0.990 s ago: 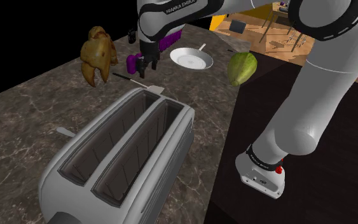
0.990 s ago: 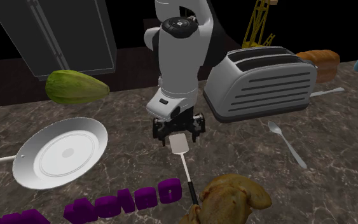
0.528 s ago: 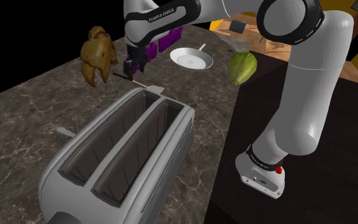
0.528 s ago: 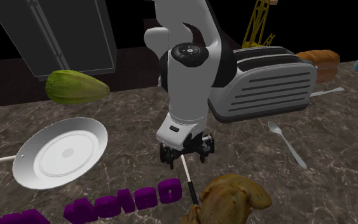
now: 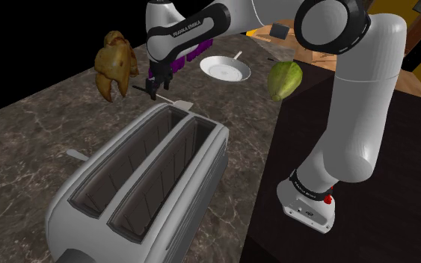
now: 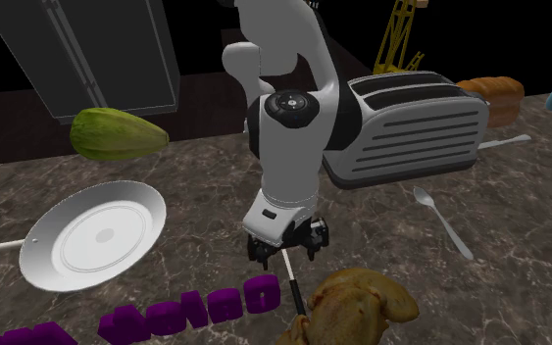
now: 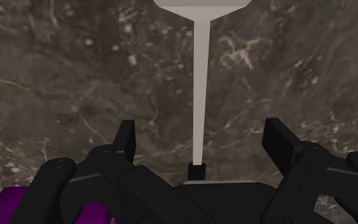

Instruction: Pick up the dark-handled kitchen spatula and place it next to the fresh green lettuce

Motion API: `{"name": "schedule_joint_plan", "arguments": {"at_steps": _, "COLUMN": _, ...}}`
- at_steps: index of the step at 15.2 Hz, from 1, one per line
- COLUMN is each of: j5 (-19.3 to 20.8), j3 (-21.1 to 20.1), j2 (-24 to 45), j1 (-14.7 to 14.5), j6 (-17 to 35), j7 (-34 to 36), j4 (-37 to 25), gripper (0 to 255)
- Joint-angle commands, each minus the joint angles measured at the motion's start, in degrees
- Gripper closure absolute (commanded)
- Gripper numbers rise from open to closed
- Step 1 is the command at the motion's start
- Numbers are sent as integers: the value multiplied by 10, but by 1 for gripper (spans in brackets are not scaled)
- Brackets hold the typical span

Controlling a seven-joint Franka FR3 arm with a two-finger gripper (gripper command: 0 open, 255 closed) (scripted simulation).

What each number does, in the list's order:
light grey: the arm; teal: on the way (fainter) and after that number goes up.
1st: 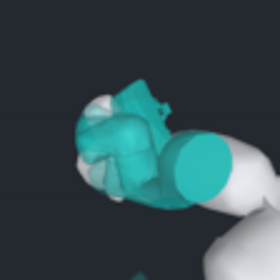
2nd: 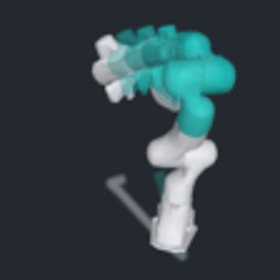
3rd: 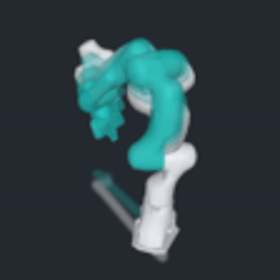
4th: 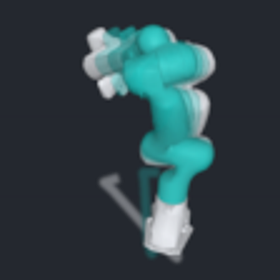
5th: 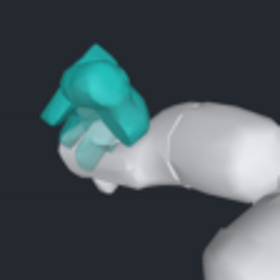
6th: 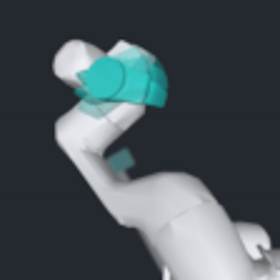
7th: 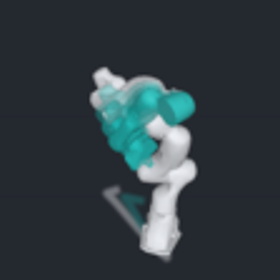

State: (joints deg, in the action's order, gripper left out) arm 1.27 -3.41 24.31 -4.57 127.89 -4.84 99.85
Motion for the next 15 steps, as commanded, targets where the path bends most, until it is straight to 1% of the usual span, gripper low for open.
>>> {"name": "schedule_joint_plan", "arguments": {"at_steps": 1, "j5": 0, "j3": 0, "j2": 0, "j1": 0, "j6": 1, "j7": 0, "j4": 1, "gripper": 0}}
{"name": "schedule_joint_plan", "arguments": {"at_steps": 5, "j5": 0, "j3": 0, "j2": 0, "j1": 0, "j6": 1, "j7": 0, "j4": 1, "gripper": 0}}
{"name": "schedule_joint_plan", "arguments": {"at_steps": 6, "j5": 0, "j3": 0, "j2": 0, "j1": 0, "j6": 1, "j7": 0, "j4": 1, "gripper": 255}}
{"name": "schedule_joint_plan", "arguments": {"at_steps": 15, "j5": 0, "j3": 0, "j2": 0, "j1": 0, "j6": 1, "j7": 0, "j4": 1, "gripper": 255}}
